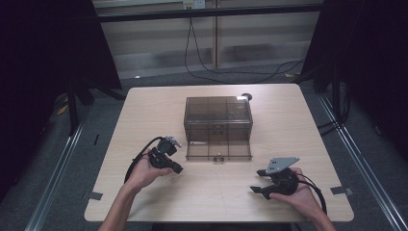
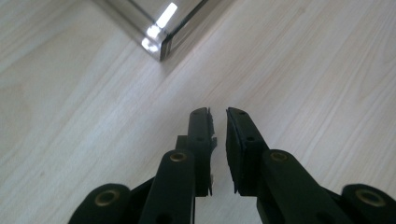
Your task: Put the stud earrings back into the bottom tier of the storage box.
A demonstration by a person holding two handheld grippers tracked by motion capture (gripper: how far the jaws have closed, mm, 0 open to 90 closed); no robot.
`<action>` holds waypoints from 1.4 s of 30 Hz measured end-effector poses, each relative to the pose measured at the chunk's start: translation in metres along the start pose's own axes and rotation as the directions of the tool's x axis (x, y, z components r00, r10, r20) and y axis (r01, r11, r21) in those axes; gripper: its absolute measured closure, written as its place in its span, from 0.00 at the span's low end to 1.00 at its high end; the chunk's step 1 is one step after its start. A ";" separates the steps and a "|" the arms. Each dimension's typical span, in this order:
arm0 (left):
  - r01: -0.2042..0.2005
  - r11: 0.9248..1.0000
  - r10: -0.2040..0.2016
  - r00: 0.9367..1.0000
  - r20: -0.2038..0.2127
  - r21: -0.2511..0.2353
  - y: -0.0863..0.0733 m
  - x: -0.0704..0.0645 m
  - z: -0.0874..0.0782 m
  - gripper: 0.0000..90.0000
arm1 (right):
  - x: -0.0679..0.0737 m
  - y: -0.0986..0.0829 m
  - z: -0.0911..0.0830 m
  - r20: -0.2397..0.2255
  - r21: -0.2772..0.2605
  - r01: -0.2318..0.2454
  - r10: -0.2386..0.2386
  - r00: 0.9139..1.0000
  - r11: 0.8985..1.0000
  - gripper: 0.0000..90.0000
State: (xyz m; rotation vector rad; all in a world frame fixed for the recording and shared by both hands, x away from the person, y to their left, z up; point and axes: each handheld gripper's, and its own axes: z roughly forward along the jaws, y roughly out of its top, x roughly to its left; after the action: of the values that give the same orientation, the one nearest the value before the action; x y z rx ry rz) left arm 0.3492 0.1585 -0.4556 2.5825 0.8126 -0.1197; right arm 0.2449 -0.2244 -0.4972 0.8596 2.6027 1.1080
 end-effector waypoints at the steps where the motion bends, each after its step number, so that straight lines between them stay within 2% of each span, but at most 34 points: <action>1: -0.001 1.000 0.001 1.000 -0.002 -0.003 -0.002 0.001 -0.001 0.89 | 0.000 0.000 0.000 0.002 0.003 0.002 -0.002 1.000 1.000 0.40; 5: 0.016 1.000 -0.016 1.000 -0.003 -0.016 -0.009 0.003 -0.003 0.89 | 0.000 0.000 0.001 0.001 0.003 0.004 -0.004 1.000 1.000 0.40; 6: 0.009 1.000 -0.009 1.000 -0.001 -0.012 -0.011 0.005 -0.004 0.89 | 0.000 0.000 0.001 0.001 0.004 0.004 -0.004 1.000 1.000 0.40; 7: 0.022 1.000 -0.022 1.000 0.000 -0.019 -0.012 0.005 -0.003 0.89 | 0.000 0.000 0.001 0.002 0.005 0.003 -0.003 1.000 1.000 0.40; 15: 0.026 1.000 -0.026 1.000 -0.001 0.000 -0.023 0.009 0.000 0.89 | 0.000 0.000 0.001 0.002 0.008 0.000 0.000 1.000 1.000 0.40; 21: 0.036 0.999 -0.036 0.999 0.002 -0.004 -0.028 0.010 0.000 0.89 | 0.000 0.000 0.001 0.004 0.006 -0.001 0.001 1.000 1.000 0.40; 37: 0.027 1.000 -0.028 1.000 0.013 0.007 -0.035 0.010 0.003 0.88 | 0.000 0.000 0.001 0.000 0.007 0.003 -0.003 1.000 1.000 0.40; 42: 0.015 1.000 -0.016 1.000 0.022 0.016 -0.034 0.009 0.004 0.94 | 0.000 0.000 0.002 -0.001 0.008 0.005 -0.005 1.000 1.000 0.39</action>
State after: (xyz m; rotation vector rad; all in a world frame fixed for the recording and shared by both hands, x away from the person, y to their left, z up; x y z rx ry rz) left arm 0.3371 0.1867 -0.4735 2.5856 0.8271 -0.1594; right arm 0.2457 -0.2232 -0.4986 0.8547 2.6103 1.0977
